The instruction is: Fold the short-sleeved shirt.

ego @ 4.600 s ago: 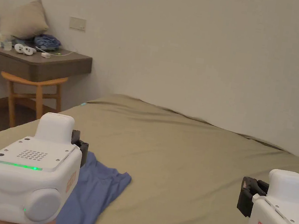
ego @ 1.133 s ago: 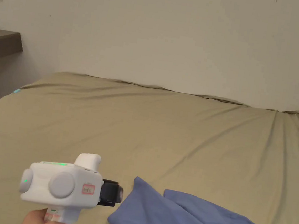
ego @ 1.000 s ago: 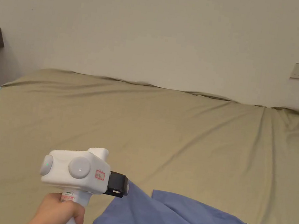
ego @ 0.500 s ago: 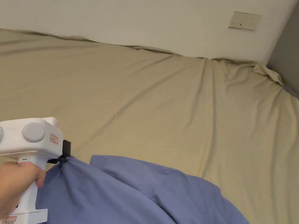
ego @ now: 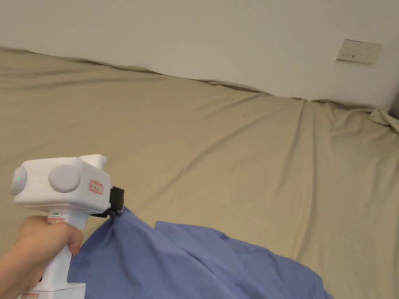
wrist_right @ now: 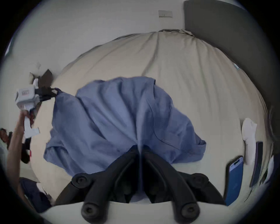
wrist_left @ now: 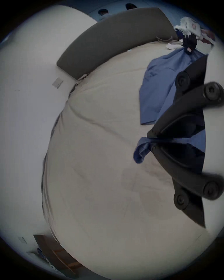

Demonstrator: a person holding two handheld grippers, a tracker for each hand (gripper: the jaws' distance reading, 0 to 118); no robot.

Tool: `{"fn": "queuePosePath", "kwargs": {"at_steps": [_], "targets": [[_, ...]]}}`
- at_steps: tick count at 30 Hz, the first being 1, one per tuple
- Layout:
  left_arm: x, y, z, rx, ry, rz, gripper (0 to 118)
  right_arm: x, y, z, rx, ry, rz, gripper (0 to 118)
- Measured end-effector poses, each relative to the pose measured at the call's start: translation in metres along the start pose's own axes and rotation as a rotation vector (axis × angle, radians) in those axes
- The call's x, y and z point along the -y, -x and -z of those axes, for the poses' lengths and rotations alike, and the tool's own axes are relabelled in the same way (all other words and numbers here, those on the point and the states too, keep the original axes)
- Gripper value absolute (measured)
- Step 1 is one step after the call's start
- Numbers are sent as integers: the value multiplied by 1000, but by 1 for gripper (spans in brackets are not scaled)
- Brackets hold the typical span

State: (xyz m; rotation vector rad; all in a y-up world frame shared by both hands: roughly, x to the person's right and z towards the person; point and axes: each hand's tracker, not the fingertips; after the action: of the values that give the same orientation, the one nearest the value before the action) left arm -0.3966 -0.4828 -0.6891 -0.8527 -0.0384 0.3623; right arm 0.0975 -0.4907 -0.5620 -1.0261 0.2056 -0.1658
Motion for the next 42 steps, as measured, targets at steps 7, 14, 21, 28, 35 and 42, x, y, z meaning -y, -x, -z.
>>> {"fn": "queuePosePath", "kwargs": {"at_steps": [7,14,21,28,35,42], "targets": [[-24,-3,-74,75,-134,7,2,-48,14,-39,-87,-249,-34,4],[-62,-10,-178,96,-367,65,2,-120,51,-76,-144,-447,-155,4],[-114,2,-255,61,-553,67,2,-203,85,-105,-171,-588,-213,4],[-153,6,-306,-22,-659,60,2,-275,110,-126,-226,-688,-210,4],[-150,9,-326,-30,-698,88,2,-300,131,-117,-261,-689,-191,4],[-93,45,-272,-19,-545,8,2,-249,110,-59,-251,-551,-159,4]]}}
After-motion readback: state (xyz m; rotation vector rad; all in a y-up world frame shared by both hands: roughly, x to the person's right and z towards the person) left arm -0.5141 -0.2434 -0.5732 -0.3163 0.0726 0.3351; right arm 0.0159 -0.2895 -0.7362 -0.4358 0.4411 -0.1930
